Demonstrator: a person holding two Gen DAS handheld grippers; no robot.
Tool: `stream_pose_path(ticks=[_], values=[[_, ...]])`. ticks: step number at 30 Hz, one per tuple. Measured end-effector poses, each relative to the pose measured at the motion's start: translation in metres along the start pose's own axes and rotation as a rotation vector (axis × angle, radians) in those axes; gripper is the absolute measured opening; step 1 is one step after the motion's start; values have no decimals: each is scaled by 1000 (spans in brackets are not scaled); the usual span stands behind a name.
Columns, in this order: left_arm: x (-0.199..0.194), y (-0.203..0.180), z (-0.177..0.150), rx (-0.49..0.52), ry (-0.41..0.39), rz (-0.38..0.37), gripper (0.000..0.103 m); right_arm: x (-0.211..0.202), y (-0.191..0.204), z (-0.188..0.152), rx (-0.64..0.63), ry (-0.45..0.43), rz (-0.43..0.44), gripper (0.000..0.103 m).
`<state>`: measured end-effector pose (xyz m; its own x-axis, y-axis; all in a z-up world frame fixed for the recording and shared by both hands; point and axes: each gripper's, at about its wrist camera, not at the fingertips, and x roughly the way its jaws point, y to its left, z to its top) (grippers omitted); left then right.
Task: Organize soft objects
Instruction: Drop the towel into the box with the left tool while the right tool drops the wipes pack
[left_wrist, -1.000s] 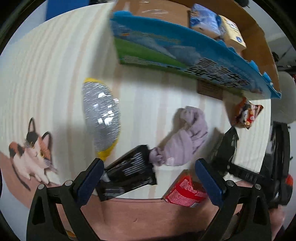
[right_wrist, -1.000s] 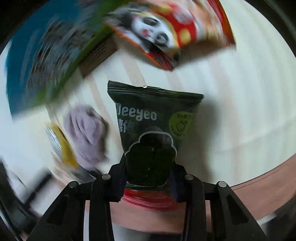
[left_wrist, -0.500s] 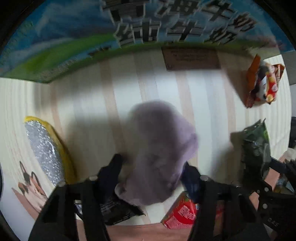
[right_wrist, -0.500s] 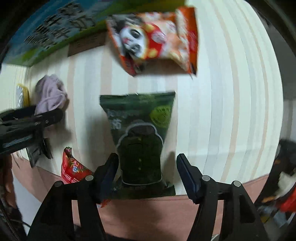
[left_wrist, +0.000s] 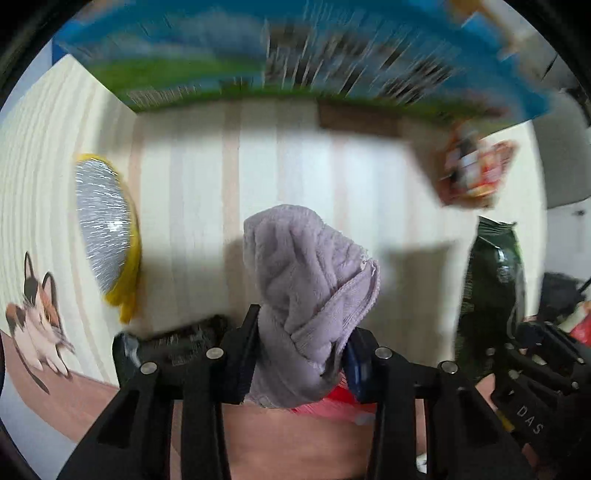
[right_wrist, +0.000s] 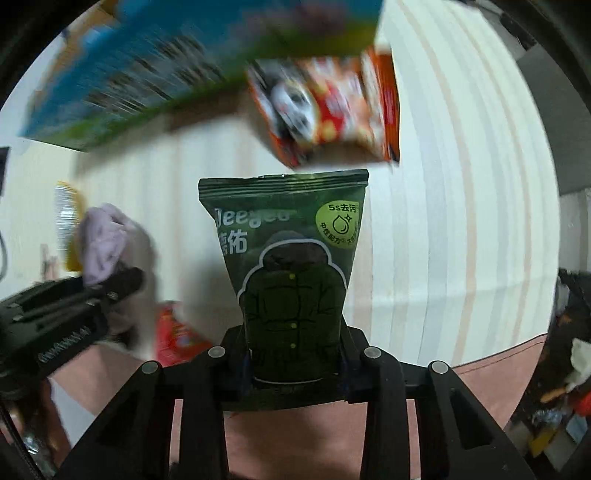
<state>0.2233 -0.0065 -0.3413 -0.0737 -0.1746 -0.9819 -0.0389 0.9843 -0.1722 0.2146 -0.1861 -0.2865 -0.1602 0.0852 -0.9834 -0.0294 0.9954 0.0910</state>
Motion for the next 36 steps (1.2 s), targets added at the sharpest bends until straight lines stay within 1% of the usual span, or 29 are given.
stream_pose_path(ticks=[1,2,4,6,8,9,10,12,13,14,15,16,17,18,20,21,22,24,27,28,31,36], values=[[-14,-2,-1,-7,-20,-25,36,-12,4,-1,-7,-17,16,36],[-35,-7,0,-16,-54,-59,36,-35,9,-3,-19,-52,43,36],[-70,-10,4,-20,-110,-94,36,-73,16,-3,-38,-120,74,36],[-108,-18,15,-14,-176,-127,36,-109,25,7,-45,-181,93,36],[-137,-21,34,-1,-216,-145,36,-139,31,17,-46,-228,122,36],[-149,-22,44,5,-231,-152,36,-151,34,37,-48,-238,125,36],[-160,-16,57,8,-242,-151,36,-161,39,48,-49,-251,128,36],[-180,-3,84,25,-267,-130,36,-179,42,66,-50,-272,127,36],[-185,-1,102,25,-279,-107,36,-182,45,76,-47,-278,123,36],[-182,3,115,22,-283,-93,36,-184,45,88,-42,-281,122,36],[-181,7,131,22,-276,-84,36,-187,51,118,-38,-278,115,36],[-177,14,142,13,-268,-82,36,-185,53,133,-32,-278,94,36],[-170,21,161,-9,-254,-80,36,-180,55,153,-27,-275,77,36],[-164,29,172,-27,-240,-80,36,-180,51,178,-23,-269,68,36],[-147,41,203,-60,-201,-84,36,-159,54,208,-8,-249,39,36],[-137,43,211,-65,-181,-83,36,-138,55,224,-1,-233,21,36],[-125,48,226,-78,-155,-77,37,-128,56,239,3,-216,10,36],[-106,54,247,-88,-117,-71,37,-101,54,258,23,-161,-11,36],[-75,60,274,-94,-58,-48,37,-69,54,274,32,-108,-43,36],[-70,60,280,-88,-46,-42,37,-60,52,275,34,-101,-51,36],[-54,62,302,-69,-35,-12,37,-39,50,280,39,-77,-52,36],[-26,65,324,-64,5,0,37,-15,49,281,34,-37,-66,36]])
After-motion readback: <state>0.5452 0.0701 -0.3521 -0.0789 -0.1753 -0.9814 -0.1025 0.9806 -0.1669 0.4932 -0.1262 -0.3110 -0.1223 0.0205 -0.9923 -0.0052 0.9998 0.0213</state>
